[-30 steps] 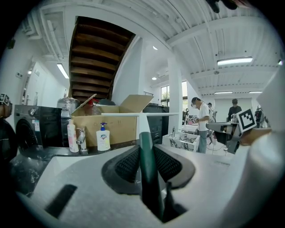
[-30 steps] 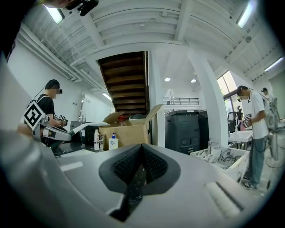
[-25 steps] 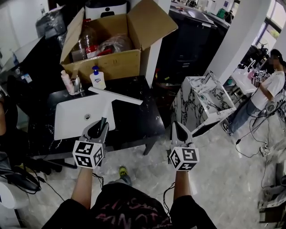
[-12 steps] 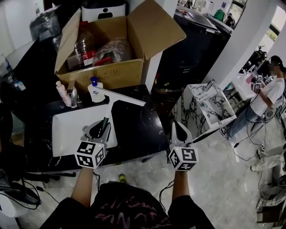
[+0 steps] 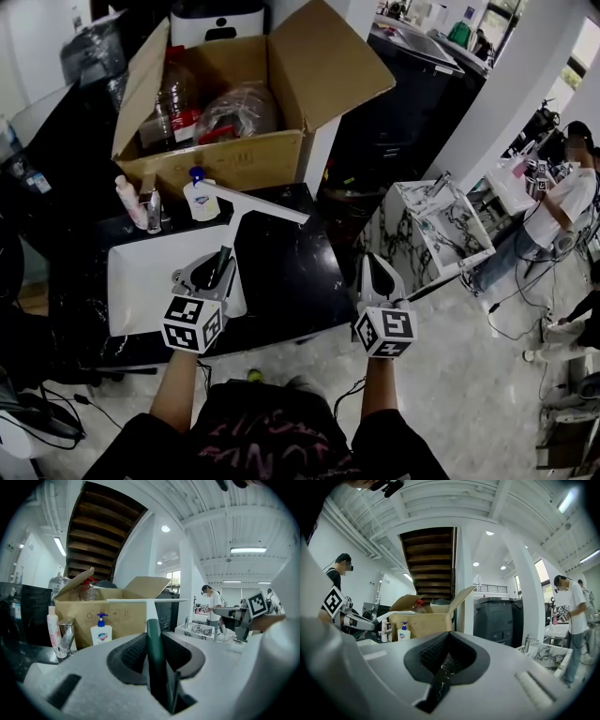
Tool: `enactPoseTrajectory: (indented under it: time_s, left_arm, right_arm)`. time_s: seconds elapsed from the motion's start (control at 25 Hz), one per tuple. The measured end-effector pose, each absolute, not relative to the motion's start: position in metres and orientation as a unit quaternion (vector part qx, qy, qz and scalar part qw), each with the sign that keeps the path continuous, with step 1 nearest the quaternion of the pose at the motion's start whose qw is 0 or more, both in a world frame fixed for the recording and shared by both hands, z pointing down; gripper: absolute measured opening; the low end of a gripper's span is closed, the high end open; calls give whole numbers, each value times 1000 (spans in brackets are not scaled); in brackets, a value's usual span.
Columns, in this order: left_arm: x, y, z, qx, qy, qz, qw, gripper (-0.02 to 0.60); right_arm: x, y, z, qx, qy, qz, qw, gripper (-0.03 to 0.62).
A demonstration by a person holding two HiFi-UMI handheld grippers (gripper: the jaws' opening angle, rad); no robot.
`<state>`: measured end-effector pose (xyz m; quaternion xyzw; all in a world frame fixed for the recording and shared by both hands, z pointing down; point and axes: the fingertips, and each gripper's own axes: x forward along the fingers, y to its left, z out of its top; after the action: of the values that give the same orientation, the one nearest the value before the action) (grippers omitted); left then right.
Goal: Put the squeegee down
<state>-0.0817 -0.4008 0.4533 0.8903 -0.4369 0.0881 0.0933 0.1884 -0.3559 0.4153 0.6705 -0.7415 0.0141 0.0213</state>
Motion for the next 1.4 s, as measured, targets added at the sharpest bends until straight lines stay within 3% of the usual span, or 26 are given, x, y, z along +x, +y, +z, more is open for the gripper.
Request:
enactPoseTrajectory:
  time_s: [0.84,1.4]
  left_arm:
    - [-33,-440,459,850,-506,102,108,100]
    - [-19,-473,518,815,-535,149,165,100]
  right_arm:
    - [222,-426,421,602,-798,18,9,11]
    - [240,-450,424,591,-806,27,0,11]
